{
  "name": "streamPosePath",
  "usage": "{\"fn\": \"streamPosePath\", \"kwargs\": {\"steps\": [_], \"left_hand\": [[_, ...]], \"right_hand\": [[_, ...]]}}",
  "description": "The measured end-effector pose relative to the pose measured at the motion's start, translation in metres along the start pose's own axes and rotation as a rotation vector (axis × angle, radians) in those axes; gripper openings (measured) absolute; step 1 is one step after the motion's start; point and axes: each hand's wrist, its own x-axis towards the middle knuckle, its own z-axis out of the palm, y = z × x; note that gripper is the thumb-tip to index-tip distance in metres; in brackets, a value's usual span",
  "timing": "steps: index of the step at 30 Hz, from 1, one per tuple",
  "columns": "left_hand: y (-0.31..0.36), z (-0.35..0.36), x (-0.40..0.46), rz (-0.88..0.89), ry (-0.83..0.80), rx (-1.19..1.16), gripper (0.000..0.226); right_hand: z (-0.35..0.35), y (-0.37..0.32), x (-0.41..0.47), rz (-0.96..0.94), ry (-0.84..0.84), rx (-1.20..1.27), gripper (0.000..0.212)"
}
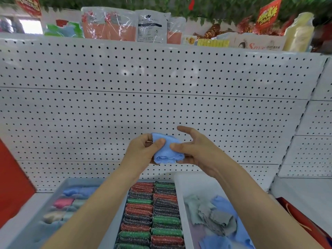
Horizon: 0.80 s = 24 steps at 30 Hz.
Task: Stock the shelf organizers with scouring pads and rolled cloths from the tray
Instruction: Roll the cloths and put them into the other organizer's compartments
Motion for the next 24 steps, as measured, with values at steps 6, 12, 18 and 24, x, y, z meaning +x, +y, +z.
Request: {"fn": "streamPosePath", "kwargs": {"steps": [6,12,18,24], "left_hand": [[0.008,0.001,-0.002,0.047,0.094,0.080,0.041],[0.018,-0.001,-0.004,0.137,-0.107,0.343,0.037],[0.026,0.002,-0.002,0.127,-0.136,0.454,0.028],[0.026,0.011,-0.005,0.056,-0.223,0.298,0.009]], "right_hand": [[-0.003,0.005,-0.004,-0.173,-0.009,-0.130,0.042],[-0.012,0.005,-0.003,-0.266,0.114,-0.313,0.028],[-0.023,0.004,-0.010,-0.202,0.124,-0.360,0.015],[-0.032,0.009,-0.019,-0.168,-0.037,-0.155,0.013]]}}
